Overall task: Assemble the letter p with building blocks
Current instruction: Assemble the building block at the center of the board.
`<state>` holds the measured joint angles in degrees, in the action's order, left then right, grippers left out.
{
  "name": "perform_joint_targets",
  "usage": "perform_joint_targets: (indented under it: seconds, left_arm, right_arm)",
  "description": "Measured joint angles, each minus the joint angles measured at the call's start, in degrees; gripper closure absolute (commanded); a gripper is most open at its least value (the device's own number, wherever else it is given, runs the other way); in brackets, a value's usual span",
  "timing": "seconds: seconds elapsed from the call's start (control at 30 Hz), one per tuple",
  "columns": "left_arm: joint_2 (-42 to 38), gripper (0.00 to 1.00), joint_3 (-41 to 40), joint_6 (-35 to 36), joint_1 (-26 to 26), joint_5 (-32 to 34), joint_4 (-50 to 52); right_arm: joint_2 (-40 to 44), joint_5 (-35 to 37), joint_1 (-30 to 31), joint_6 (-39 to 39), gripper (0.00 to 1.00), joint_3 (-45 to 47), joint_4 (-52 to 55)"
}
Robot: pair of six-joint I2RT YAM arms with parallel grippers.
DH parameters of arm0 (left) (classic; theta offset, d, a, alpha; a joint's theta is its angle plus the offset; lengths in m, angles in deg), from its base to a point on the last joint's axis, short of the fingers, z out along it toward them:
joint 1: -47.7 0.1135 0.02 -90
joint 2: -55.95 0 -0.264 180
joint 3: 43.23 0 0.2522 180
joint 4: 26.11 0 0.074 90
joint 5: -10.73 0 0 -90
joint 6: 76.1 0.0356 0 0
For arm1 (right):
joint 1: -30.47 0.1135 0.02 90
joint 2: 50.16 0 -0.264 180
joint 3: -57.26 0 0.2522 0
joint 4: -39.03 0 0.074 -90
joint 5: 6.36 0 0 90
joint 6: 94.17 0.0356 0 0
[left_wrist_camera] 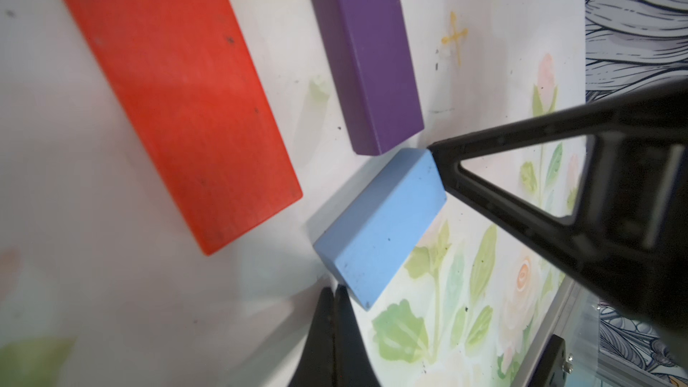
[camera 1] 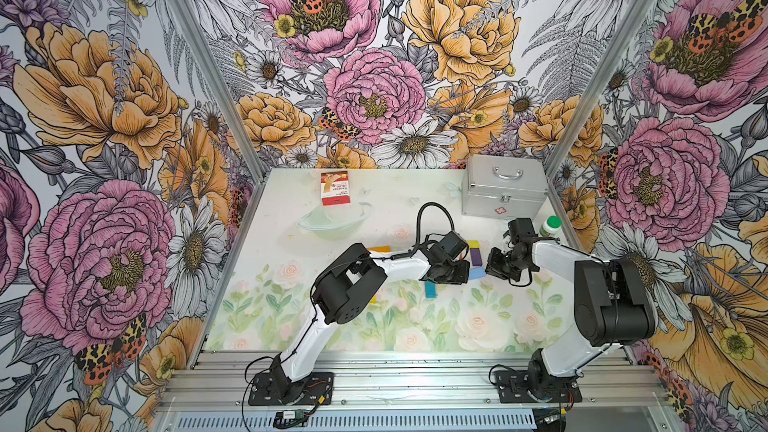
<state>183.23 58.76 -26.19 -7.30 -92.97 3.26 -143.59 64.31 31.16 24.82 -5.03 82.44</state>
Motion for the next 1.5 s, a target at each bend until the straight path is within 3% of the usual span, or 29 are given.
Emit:
perform_joint_targets:
  seconds: [1.5]
  left_arm:
    - [0.98, 1.0, 2.34, -0.46, 1.64, -1.07, 2.27]
  right_arm:
    - [-0.42, -1.55, -0.02, 0.07, 0.92, 0.26, -1.31]
